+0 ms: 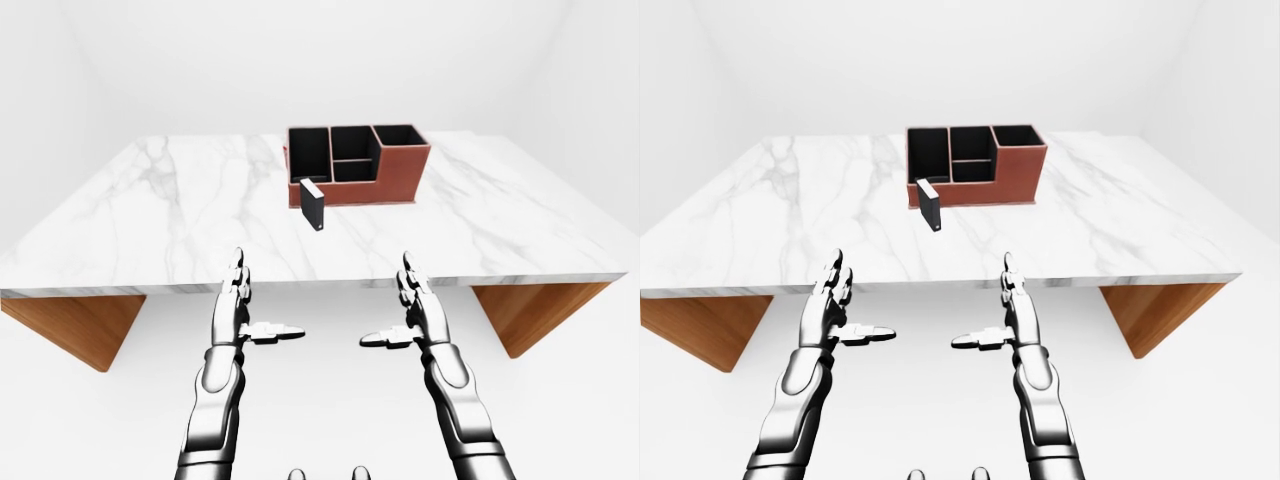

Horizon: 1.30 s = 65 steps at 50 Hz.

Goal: Pick up the book and place it in the right compartment of the caddy.

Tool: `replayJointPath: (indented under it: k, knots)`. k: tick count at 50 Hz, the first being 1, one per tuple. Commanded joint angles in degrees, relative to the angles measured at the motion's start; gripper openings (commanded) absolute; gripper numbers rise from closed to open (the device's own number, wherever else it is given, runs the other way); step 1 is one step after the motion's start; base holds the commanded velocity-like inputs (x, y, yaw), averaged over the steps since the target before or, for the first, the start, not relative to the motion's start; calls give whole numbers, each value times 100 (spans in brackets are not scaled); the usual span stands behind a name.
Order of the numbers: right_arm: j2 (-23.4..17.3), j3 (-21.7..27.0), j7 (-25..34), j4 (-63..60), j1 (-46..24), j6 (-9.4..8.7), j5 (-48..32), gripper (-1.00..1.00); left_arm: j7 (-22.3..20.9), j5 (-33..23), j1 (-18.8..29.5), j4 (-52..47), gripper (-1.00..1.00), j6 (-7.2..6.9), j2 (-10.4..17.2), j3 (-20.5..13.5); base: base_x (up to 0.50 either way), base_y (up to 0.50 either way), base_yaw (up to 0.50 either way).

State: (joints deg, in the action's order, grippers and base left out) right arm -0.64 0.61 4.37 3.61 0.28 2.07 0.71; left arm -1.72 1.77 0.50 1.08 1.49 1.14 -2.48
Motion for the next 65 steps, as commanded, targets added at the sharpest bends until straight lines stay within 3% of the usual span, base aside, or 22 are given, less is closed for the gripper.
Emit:
replayJointPath:
  k: [1,4,7,17,26,36,43,65]
  knots:
    - [2,-15,19,77,4,52,-28,100,1,-10,5,-8,100,-14,-3,6,21,-22,0]
    - [0,-13,21,74,0,71,-30,100,-5,-9,33,104,100,60,1,-3,22,-18,0]
    - [2,-39,15,48,22,83,-76,100,4,-16,27,52,100,9,-5,12,22,-3,0]
    - [12,-65,-12,137,20,147,-170,100,-4,-8,44,150,100,74,-1,2,29,0,0]
    - [13,-50,-23,96,16,90,-149,100,1,-14,46,148,100,61,0,9,32,0,0]
    - [8,-56,-15,160,15,150,-168,100,5,-34,28,55,100,-17,-10,34,32,0,0]
    - [6,-47,-16,213,-14,161,-166,100,-9,-33,60,198,100,86,-2,19,32,0,0]
    - [6,-54,-2,280,-13,217,-177,100,9,-55,58,162,100,43,-12,43,32,0,0]
